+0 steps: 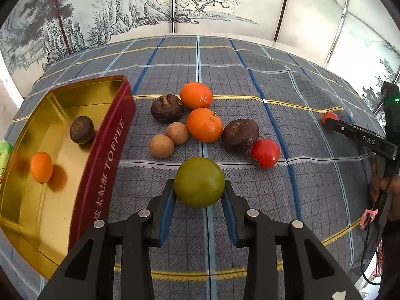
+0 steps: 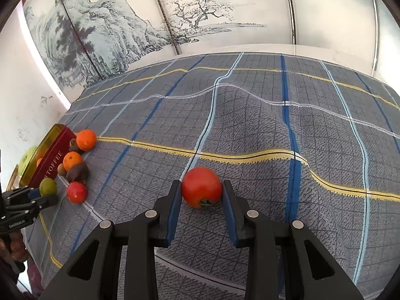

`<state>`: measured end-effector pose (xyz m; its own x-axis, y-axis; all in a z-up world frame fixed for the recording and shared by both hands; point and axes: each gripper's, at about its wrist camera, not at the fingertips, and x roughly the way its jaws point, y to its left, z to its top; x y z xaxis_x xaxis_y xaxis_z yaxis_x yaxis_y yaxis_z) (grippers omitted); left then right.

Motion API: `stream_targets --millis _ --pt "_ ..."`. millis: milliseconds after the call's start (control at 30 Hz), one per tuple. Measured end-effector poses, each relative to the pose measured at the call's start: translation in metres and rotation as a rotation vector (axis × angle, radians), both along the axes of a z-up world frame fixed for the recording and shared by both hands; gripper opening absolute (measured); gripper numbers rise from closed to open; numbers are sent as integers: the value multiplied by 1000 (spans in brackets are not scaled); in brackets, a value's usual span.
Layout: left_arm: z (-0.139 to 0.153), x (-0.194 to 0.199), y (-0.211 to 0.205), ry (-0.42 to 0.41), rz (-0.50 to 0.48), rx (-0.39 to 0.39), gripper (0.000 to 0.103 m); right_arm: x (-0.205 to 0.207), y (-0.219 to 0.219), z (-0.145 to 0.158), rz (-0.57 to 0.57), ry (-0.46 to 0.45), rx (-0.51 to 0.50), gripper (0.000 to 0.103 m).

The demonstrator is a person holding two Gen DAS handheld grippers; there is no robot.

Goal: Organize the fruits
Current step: 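Grasp the green round fruit with the left gripper while the right gripper holds the tomato, then lower the green fruit into the tin and open the left gripper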

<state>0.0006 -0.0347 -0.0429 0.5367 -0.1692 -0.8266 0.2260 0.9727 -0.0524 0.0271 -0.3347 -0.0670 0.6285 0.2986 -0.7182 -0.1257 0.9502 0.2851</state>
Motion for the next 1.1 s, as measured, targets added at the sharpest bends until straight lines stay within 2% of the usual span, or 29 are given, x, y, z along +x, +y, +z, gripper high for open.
stream_targets --millis 567,800,1100 --pt "26 -21 26 -102 28 51 32 1 12 1 -10 -4 -94 33" --pt "36 -23 48 -145 71 65 32 1 14 2 -10 -5 -122 33" --pt "39 -20 75 -192 134 127 32 1 17 2 -10 -6 -154 33"
